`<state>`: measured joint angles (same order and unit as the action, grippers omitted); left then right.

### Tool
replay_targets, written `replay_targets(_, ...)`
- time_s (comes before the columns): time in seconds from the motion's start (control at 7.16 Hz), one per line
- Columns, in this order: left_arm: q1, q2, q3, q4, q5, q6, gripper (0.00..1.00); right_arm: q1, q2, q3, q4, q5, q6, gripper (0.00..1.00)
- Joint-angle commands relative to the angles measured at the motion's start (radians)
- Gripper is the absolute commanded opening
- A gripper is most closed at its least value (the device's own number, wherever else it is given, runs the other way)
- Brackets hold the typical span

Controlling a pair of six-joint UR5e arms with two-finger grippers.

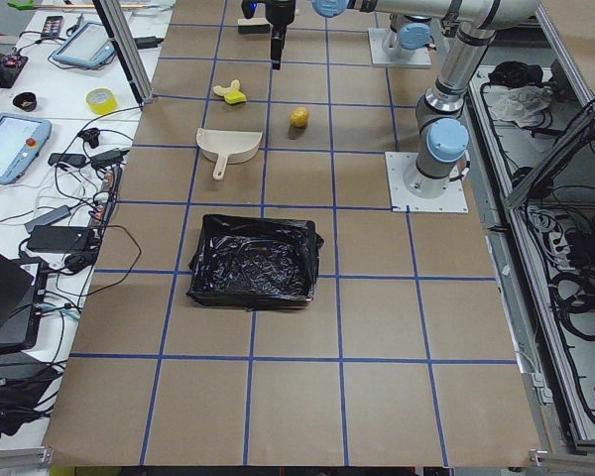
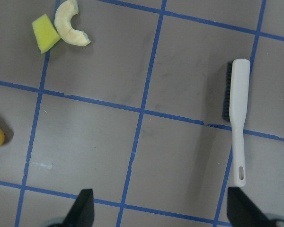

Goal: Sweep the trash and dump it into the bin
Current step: 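Lower the left gripper onto the white dustpan handle and grasp it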

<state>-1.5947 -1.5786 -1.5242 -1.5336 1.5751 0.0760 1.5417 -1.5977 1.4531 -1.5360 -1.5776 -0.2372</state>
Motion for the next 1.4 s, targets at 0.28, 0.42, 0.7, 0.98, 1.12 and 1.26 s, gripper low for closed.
replay_targets(0.28,0.112,-0.073,-0.070,0.136,-0.023,0.502,1.00,-0.008,-0.001,-0.002,0.022,-0.004,0.003,1.00)
replay_targets(0.42,0.125,-0.105,-0.073,0.144,-0.041,0.666,1.00,-0.005,0.002,-0.002,0.020,-0.004,0.001,1.00)
replay_targets(0.7,0.142,-0.177,-0.076,0.216,-0.040,0.944,1.00,-0.009,0.007,0.000,0.014,-0.002,0.001,1.00)
replay_targets(0.98,0.215,-0.253,-0.073,0.318,-0.047,1.261,1.00,-0.006,0.007,0.000,0.013,-0.004,0.001,1.00)
replay_targets(1.12,0.237,-0.279,-0.074,0.334,-0.072,1.350,1.00,-0.006,0.008,0.000,0.011,-0.007,-0.001,1.00)
replay_targets(1.26,0.242,-0.313,-0.076,0.451,-0.087,1.468,1.00,-0.006,0.010,0.000,0.011,-0.007,-0.001,1.00)
